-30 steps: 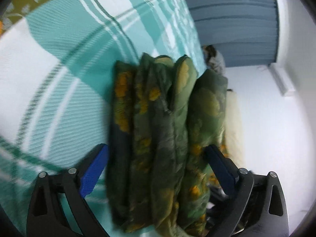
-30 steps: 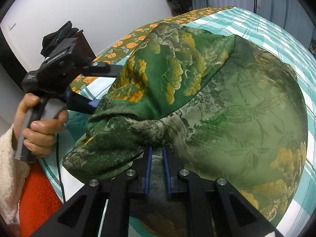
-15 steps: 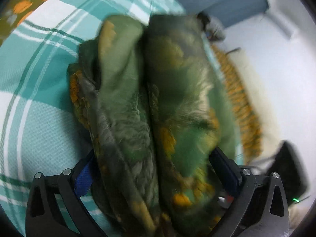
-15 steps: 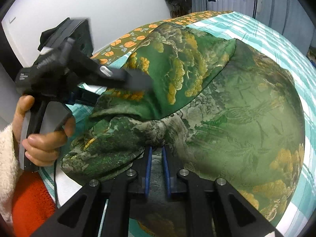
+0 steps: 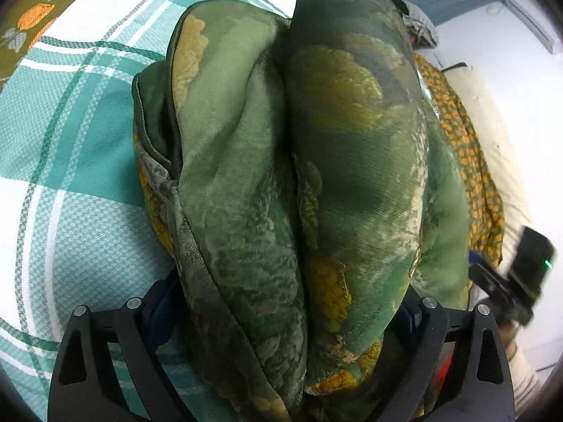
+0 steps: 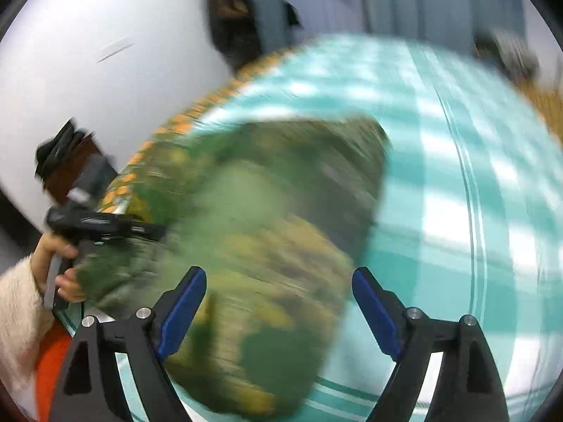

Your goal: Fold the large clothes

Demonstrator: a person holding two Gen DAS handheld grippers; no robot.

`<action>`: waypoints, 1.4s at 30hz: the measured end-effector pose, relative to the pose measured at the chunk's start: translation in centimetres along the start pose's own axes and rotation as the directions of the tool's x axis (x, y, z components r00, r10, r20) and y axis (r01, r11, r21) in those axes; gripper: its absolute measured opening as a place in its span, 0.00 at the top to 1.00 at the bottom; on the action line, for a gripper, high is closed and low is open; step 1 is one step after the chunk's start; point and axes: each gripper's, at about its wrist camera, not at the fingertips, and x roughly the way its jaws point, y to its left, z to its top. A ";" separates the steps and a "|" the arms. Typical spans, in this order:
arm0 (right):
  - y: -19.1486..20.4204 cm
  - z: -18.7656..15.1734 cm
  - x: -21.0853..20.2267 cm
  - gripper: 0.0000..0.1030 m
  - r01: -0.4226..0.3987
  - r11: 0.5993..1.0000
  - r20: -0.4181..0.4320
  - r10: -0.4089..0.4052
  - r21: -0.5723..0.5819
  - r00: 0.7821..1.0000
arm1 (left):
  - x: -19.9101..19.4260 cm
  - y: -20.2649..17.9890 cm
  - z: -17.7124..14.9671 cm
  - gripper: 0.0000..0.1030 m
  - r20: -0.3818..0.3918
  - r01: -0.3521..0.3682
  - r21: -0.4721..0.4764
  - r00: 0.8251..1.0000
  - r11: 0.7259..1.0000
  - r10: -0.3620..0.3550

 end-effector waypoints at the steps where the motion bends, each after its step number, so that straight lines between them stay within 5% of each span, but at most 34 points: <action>1: -1.7 -0.3 1.0 0.16 -0.078 0.994 -0.032 0.081 0.077 0.996 | 0.2 -0.1 0.2 0.08 -0.003 -0.002 -0.002 1.000 1.000 0.002; 5: -3.7 -0.2 4.6 0.12 -0.279 0.937 -0.050 0.295 0.209 0.954 | 0.3 -1.2 0.2 0.09 -0.018 -0.014 -0.015 1.000 1.000 0.014; 8: -4.3 0.2 7.2 0.18 -0.315 0.902 -0.058 0.346 0.295 0.937 | 0.1 -1.4 0.4 0.19 -0.022 -0.038 -0.016 0.999 0.999 0.038; 12: -0.4 0.5 5.2 0.35 -0.193 0.976 -0.053 0.199 0.100 0.979 | -1.5 -4.5 0.0 0.45 0.007 -0.138 0.040 0.990 0.990 0.138; 15: 2.5 0.2 2.5 0.40 -0.141 0.990 -0.003 0.141 -0.030 0.990 | -3.7 -8.1 -1.1 0.51 0.080 -0.177 0.116 0.982 0.977 0.169; 20: 4.5 1.1 -2.4 0.41 -0.138 0.982 0.141 0.156 -0.128 0.978 | -6.5 -11.5 0.2 0.51 0.159 -0.133 0.139 0.981 0.981 0.111; 27: -0.4 8.9 -2.0 0.41 -0.159 0.984 0.235 0.174 -0.081 0.956 | -4.3 -16.5 9.8 0.50 0.253 -0.176 0.201 0.960 0.963 0.123; 35: -8.9 11.2 4.4 0.40 -0.135 0.990 0.120 0.130 0.037 0.984 | 7.0 -13.3 14.3 0.44 0.122 -0.186 0.130 0.978 0.974 0.171; 39: -11.3 9.8 6.9 0.38 -0.163 0.981 0.100 0.153 0.106 0.983 | 7.0 -11.5 13.9 0.26 0.161 -0.115 0.084 0.982 0.990 0.100; 42: -11.8 9.2 6.5 0.30 -0.208 0.967 0.108 0.193 0.150 0.975 | 5.2 -11.8 13.2 0.21 0.179 -0.136 0.110 0.977 0.985 0.115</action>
